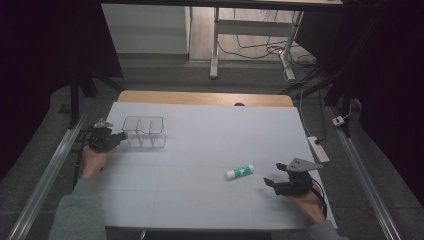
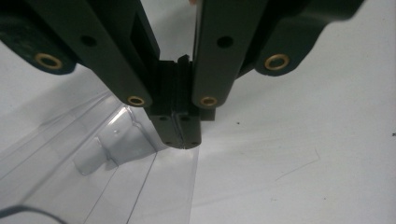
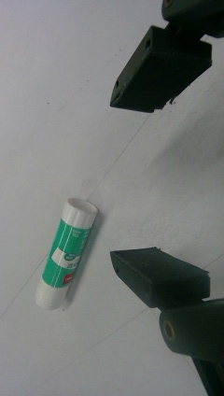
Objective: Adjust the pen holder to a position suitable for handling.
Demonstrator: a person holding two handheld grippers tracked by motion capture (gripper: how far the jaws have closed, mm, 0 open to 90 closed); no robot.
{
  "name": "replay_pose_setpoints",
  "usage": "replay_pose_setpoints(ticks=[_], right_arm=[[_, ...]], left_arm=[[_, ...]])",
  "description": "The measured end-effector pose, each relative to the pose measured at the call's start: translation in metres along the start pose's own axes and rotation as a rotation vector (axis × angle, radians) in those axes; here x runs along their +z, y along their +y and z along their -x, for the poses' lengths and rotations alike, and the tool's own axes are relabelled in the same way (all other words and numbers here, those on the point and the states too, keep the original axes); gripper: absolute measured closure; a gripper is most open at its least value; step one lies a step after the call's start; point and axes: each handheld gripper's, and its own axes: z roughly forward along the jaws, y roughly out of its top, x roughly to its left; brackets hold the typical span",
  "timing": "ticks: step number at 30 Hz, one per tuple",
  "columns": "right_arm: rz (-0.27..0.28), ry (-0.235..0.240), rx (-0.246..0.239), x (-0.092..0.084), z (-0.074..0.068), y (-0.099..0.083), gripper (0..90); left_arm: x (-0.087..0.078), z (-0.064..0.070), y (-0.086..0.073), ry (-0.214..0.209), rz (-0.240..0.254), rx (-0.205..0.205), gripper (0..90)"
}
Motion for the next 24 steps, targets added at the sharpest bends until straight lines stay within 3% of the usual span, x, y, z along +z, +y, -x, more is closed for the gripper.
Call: replay_pose_setpoints(ticks=[24], right_arm=[[-0.009,0.008,-0.009,0.001,-0.001,0.0,21.7]], left_arm=[[0.014,0.017,0.009,-0.057,0.01,0.013,89.0]])
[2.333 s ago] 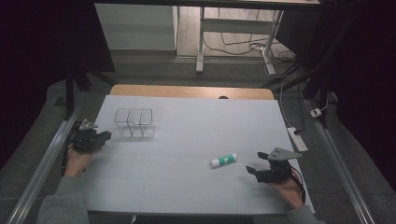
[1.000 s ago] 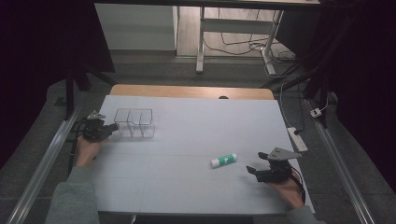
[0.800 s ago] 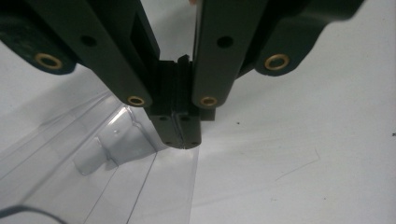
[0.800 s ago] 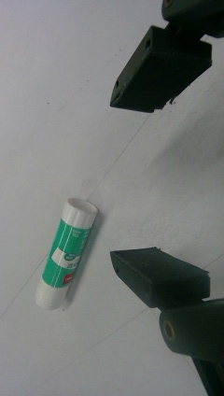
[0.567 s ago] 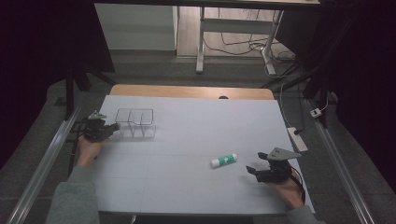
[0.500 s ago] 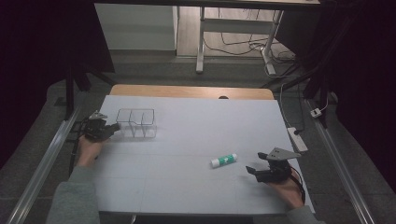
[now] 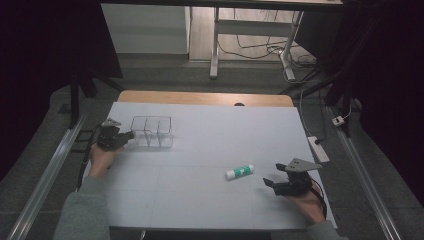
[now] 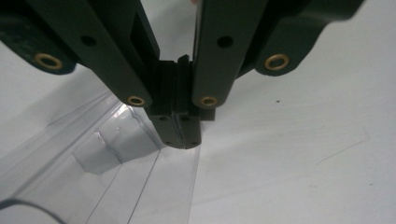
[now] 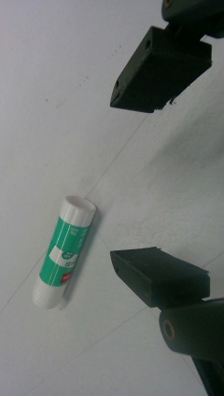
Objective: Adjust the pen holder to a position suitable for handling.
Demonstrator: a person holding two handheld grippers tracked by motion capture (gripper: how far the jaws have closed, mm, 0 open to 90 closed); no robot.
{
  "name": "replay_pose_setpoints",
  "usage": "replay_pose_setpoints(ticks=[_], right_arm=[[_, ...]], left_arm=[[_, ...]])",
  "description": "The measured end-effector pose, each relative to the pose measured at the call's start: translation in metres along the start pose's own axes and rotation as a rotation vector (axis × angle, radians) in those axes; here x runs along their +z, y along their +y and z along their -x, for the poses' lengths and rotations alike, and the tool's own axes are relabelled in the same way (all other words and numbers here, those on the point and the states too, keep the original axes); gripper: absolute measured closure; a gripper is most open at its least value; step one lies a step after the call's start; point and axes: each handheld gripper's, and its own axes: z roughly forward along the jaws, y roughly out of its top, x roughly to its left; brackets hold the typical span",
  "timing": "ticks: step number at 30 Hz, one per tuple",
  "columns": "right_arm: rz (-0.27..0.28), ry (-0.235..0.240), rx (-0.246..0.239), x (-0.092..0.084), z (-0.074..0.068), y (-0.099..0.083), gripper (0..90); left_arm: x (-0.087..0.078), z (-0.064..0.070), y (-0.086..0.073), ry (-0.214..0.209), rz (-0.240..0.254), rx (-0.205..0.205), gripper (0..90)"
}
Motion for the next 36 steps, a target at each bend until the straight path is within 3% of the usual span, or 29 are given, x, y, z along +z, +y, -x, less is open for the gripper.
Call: replay_pose_setpoints(ticks=[36], right_arm=[[-0.005,0.001,-0.004,0.0,-0.001,0.0,22.2]], left_arm=[[0.031,0.043,0.021,-0.065,-0.037,0.096,89.0]])
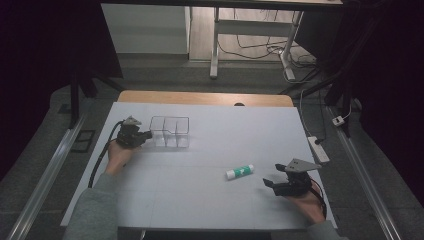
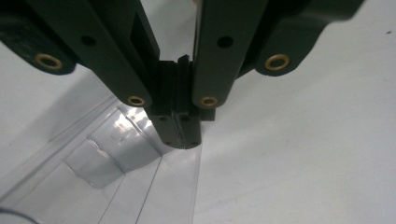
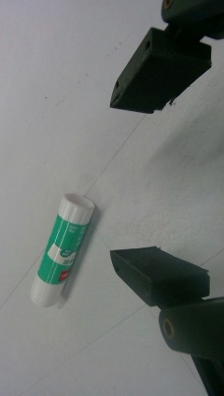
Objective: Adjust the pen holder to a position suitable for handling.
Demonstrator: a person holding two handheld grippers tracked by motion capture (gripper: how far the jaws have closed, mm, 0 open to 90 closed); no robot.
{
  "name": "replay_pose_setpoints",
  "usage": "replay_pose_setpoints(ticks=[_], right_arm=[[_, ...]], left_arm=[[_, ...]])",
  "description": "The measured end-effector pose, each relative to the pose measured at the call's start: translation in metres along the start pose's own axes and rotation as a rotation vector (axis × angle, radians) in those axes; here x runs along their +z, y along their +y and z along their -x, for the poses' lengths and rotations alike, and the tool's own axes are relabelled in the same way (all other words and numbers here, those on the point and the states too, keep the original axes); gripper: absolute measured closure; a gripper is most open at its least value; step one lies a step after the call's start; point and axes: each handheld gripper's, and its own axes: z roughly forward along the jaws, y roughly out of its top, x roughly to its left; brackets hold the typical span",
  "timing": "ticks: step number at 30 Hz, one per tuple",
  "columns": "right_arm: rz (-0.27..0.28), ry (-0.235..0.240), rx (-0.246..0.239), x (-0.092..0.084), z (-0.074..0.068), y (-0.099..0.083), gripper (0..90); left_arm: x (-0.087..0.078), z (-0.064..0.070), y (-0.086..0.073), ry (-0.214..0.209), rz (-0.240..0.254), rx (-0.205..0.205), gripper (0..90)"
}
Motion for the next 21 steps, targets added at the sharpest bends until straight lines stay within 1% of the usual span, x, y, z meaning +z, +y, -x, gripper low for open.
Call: replay_pose_setpoints(ticks=[2,7,12,19,21], right_arm=[[-0.001,0.0,-0.001,0.0,0.0,0.0,22.2],[0.0,-0.002,0.0,-0.001,0.001,0.0,22.2],[-0.001,-0.002,0.0,-0.001,0.001,0.0,22.2],[-0.001,-0.002,0.0,-0.001,0.0,0.0,22.2],[-0.001,-0.002,0.001,-0.001,0.0,0.0,22.2]], left_arm=[[0.001,0.002,0.002,-0.002,0.002,0.008,89.0],[0.005,0.007,0.005,-0.009,0.007,0.012,89.0],[0.009,0.011,0.009,-0.018,0.002,0.024,89.0],[0.016,0.02,0.012,-0.032,-0.001,0.025,89.0],[0.018,0.022,0.013,-0.031,-0.007,0.035,89.0]])
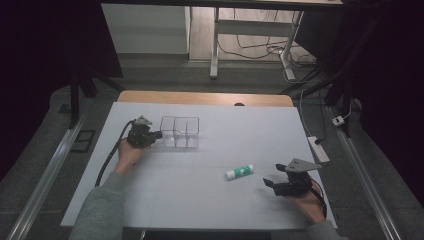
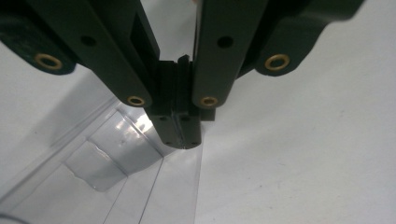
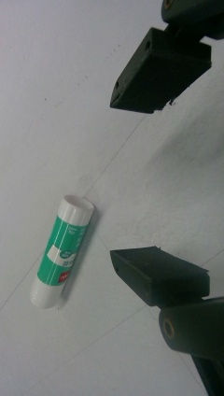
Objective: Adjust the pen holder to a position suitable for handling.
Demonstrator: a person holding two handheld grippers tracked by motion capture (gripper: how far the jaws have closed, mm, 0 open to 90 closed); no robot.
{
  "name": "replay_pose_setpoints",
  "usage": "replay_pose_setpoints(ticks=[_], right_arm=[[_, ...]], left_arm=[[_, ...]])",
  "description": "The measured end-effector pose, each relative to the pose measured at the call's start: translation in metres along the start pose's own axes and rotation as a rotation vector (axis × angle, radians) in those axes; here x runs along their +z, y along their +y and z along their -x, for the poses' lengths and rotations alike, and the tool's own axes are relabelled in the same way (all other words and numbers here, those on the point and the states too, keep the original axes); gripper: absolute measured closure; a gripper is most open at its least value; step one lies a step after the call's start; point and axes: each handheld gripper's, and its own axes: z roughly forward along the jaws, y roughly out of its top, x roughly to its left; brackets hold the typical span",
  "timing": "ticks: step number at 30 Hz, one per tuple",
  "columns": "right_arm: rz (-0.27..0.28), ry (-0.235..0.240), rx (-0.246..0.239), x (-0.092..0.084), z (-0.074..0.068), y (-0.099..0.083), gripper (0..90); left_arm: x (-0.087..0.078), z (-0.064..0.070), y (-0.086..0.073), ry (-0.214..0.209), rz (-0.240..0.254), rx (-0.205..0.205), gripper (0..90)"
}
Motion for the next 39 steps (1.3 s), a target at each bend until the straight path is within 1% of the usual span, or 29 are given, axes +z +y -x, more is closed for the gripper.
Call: replay_pose_setpoints(ticks=[10,14,18,21,27,32,39], right_arm=[[-0.001,-0.001,-0.001,0.0,0.0,0.0,22.3],[-0.002,-0.001,-0.003,0.001,0.0,0.0,22.3],[-0.005,-0.003,-0.001,0.001,0.0,0.0,22.2],[-0.004,-0.002,-0.002,0.001,0.0,0.0,22.2],[-0.005,-0.005,-0.004,0.001,-0.001,0.0,22.2],[-0.006,-0.005,-0.002,0.001,0.0,0.0,22.2],[-0.003,-0.007,0.003,0.001,0.0,0.0,22.1]], left_arm=[[0.009,0.01,0.007,-0.005,-0.002,0.007,89.0],[0.013,0.014,0.01,-0.02,0.002,0.007,89.0],[0.017,0.018,0.013,-0.026,0.0,0.017,89.0],[0.02,0.022,0.015,-0.043,-0.001,0.024,89.0],[0.025,0.03,0.019,-0.056,-0.008,0.039,89.0],[0.03,0.035,0.022,-0.081,-0.012,0.046,89.0],[0.035,0.042,0.024,-0.098,-0.021,0.064,89.0]])
